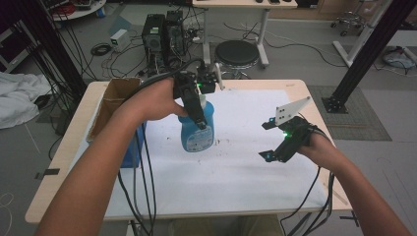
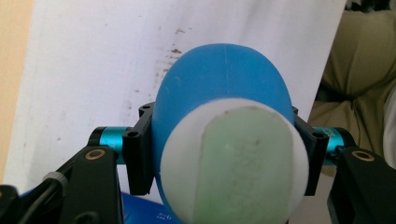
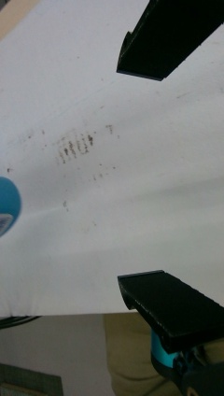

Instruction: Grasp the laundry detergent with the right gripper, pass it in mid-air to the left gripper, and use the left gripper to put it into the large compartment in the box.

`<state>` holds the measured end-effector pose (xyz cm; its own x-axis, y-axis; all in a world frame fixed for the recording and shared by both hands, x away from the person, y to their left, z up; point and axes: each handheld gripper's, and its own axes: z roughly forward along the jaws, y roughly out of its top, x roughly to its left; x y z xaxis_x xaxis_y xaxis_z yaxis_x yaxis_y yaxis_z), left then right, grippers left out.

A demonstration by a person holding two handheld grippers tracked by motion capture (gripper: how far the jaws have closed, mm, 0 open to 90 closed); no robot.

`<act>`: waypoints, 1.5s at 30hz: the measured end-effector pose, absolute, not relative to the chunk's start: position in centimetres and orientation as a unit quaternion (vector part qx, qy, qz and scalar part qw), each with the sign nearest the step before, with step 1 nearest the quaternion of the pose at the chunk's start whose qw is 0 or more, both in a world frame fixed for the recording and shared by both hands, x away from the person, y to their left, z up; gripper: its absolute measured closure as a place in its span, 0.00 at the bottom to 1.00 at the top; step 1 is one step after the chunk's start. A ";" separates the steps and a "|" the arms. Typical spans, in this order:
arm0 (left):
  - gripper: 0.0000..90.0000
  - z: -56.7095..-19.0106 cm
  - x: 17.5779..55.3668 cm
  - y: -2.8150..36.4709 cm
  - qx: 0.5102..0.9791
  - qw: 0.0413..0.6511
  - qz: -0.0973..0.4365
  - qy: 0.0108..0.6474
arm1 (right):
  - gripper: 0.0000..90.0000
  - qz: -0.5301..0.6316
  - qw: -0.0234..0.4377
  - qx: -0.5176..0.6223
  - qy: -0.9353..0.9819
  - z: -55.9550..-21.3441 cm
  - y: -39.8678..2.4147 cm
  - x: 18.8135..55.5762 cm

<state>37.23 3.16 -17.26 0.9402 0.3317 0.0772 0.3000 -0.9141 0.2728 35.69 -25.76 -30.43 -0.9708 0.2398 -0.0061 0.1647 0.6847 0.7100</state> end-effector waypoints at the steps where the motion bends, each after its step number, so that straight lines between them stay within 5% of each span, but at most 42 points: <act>1: 0.42 -16.9 37.3 3.4 0.974 0.131 0.064 0.172 | 0.01 0.375 0.054 0.111 0.919 -30.3 -26.0 35.7; 25: 0.42 -8.9 38.1 13.3 0.877 0.170 0.118 0.433 | 0.01 0.253 0.107 0.146 0.950 -26.9 -33.3 35.8; 45: 0.42 -7.4 38.0 21.5 0.881 0.142 0.141 0.429 | 0.01 0.238 0.099 0.150 0.954 -26.8 -33.4 36.9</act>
<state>37.96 21.53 -7.42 0.5929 0.7952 0.1267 0.7152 -0.5923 0.3710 36.88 -33.39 -26.85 -0.9354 0.3339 -0.1166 0.2399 0.8411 0.4847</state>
